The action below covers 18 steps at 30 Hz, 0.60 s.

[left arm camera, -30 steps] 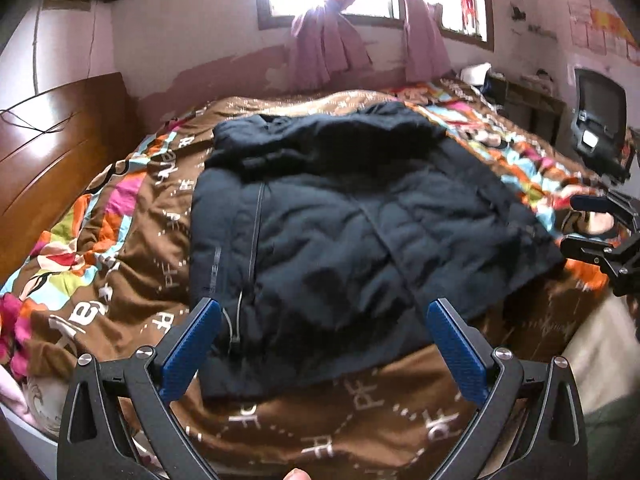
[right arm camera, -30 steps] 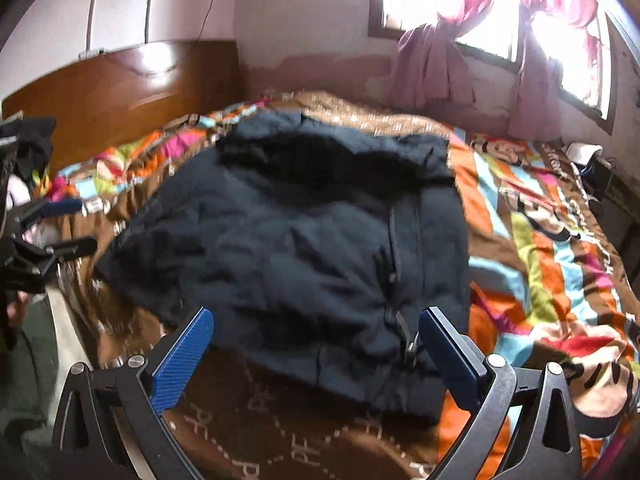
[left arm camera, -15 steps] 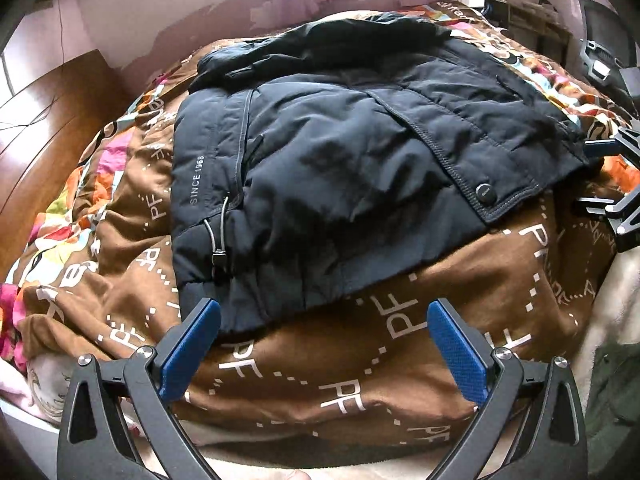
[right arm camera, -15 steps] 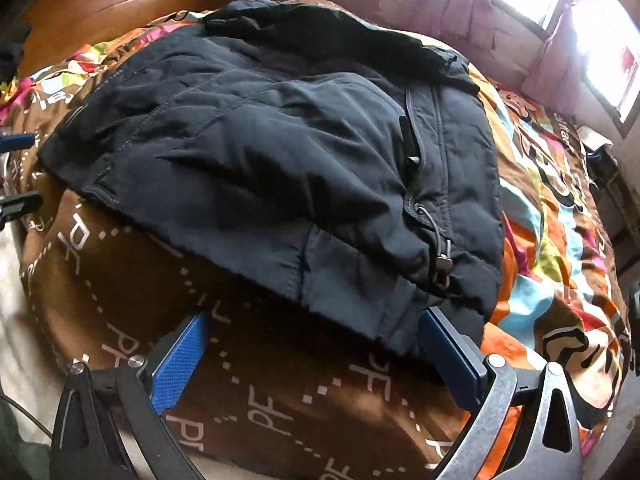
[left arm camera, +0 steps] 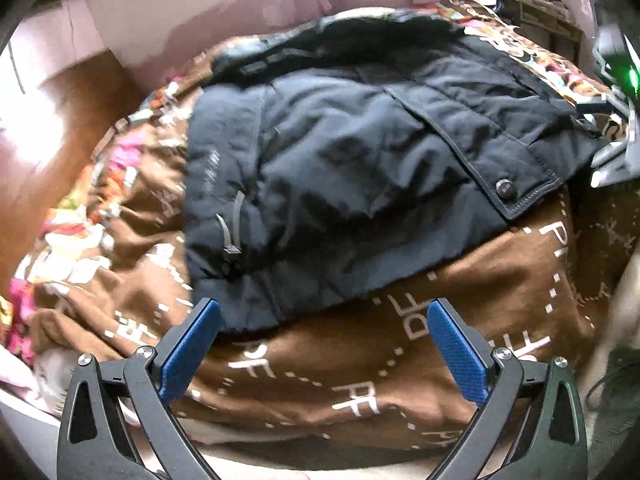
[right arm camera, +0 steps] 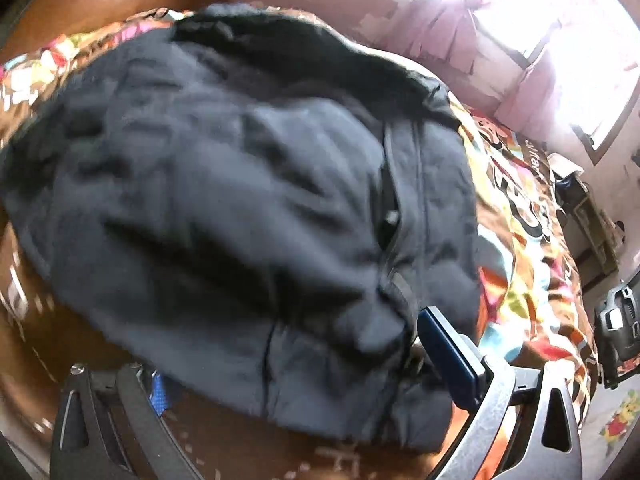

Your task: Fold large clothes

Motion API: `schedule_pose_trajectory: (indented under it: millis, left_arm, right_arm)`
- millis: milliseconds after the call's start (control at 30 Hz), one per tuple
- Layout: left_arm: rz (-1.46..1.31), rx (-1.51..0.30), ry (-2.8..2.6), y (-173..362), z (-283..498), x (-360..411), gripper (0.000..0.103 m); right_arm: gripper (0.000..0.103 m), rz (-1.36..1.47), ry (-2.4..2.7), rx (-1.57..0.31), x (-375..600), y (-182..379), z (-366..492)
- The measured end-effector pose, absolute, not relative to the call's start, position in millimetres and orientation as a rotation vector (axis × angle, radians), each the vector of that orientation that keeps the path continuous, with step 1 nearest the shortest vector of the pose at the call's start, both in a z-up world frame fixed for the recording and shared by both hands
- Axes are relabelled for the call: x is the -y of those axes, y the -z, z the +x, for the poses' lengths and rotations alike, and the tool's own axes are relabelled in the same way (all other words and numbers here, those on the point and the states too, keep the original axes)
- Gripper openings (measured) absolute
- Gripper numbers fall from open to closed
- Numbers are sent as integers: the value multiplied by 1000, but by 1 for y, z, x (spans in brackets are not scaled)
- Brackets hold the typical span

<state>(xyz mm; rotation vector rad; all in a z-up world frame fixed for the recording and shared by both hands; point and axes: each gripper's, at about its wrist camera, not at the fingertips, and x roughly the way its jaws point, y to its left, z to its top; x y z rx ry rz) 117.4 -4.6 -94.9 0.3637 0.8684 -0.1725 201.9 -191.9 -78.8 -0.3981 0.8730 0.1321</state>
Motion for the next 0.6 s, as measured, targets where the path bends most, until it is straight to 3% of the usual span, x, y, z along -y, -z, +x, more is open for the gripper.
schedule_pose_trajectory:
  millis: [233,600]
  left_arm:
    - [338,-763,197,77,106,3,102]
    - [377,-736,144,78,130,17,102]
  right_arm:
    - [101,-296,-270,-897,188,15,246]
    - [101,40,-334,-994,207,-23,307]
